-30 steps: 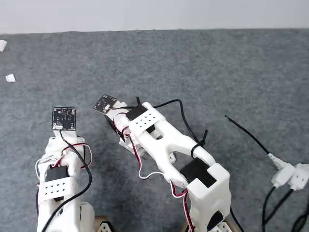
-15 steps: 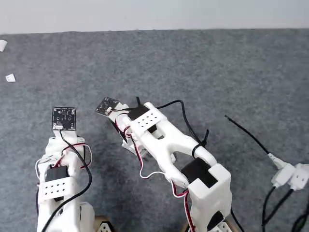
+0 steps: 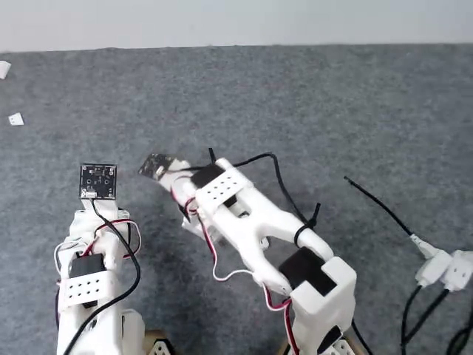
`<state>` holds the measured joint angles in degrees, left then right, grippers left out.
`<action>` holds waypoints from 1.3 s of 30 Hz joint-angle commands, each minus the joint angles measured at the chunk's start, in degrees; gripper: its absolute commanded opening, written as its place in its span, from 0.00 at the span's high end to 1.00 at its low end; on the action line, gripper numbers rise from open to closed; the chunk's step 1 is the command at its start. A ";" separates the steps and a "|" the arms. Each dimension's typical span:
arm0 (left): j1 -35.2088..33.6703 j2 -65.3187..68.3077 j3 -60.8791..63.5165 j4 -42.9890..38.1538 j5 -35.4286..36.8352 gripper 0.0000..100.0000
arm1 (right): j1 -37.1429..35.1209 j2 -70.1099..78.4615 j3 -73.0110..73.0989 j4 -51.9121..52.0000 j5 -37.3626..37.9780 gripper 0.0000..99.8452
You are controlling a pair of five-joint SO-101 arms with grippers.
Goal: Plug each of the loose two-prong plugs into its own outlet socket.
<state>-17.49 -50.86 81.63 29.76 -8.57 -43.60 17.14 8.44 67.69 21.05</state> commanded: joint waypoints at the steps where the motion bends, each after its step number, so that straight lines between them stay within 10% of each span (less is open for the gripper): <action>1: -0.09 -0.70 -3.03 -1.58 0.35 0.99 | -0.66 -3.38 0.44 -2.42 0.97 0.91; 32: -0.09 -0.70 -2.95 -1.49 -2.02 0.99 | -0.40 5.23 -5.63 -4.44 5.19 0.85; 39: -0.09 -0.70 -2.95 -1.49 -2.02 0.99 | 0.40 5.41 -5.54 -5.67 5.54 0.99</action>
<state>-17.49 -50.86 81.63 29.76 -10.07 -43.52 22.77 6.15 62.95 26.07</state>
